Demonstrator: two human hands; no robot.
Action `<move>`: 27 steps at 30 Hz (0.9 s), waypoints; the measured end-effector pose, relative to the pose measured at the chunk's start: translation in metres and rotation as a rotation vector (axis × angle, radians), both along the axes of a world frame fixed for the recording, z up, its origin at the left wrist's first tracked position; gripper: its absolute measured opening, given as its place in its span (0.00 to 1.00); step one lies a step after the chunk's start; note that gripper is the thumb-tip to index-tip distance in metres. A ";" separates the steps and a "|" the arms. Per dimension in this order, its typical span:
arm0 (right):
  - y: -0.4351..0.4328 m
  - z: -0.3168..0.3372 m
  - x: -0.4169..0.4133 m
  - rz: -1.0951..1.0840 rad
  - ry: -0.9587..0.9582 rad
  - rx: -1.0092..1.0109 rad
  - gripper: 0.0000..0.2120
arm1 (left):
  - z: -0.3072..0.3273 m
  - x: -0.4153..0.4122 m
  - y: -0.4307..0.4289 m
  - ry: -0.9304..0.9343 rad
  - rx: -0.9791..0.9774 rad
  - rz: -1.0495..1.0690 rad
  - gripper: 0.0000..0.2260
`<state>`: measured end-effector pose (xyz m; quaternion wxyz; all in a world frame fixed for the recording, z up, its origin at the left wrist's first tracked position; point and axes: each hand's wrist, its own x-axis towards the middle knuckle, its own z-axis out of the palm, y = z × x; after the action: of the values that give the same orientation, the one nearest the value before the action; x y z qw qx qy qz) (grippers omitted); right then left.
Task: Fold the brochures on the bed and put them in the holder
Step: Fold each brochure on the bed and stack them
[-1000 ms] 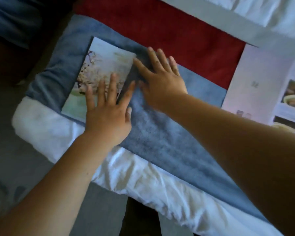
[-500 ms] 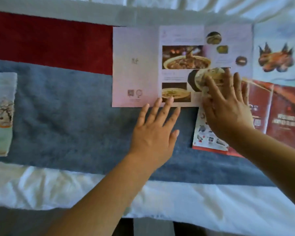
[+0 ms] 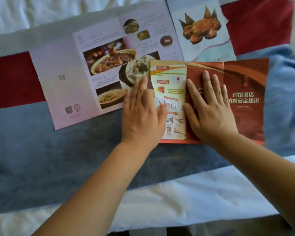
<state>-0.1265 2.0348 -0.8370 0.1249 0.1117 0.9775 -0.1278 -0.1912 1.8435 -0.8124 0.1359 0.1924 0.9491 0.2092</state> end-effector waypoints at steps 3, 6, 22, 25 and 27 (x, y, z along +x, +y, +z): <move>-0.004 0.000 -0.002 -0.015 0.009 0.001 0.30 | -0.002 0.003 -0.002 0.035 0.035 0.007 0.14; -0.011 0.004 -0.008 -0.046 0.036 -0.031 0.29 | -0.008 0.002 -0.015 0.072 0.021 0.029 0.14; -0.086 0.003 -0.053 0.128 -0.013 -0.042 0.34 | -0.036 -0.042 -0.117 0.028 -0.299 -0.002 0.26; -0.111 0.001 -0.056 0.232 -0.002 -0.028 0.34 | -0.028 -0.045 -0.136 -0.008 -0.199 -0.014 0.26; -0.131 0.000 -0.062 0.283 0.015 -0.050 0.32 | -0.023 -0.048 -0.141 -0.012 -0.124 0.003 0.25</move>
<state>-0.1886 1.9037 -0.8372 0.1371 -0.0312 0.9809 -0.1341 -0.2392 1.7023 -0.8352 0.1529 0.1811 0.9596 0.1515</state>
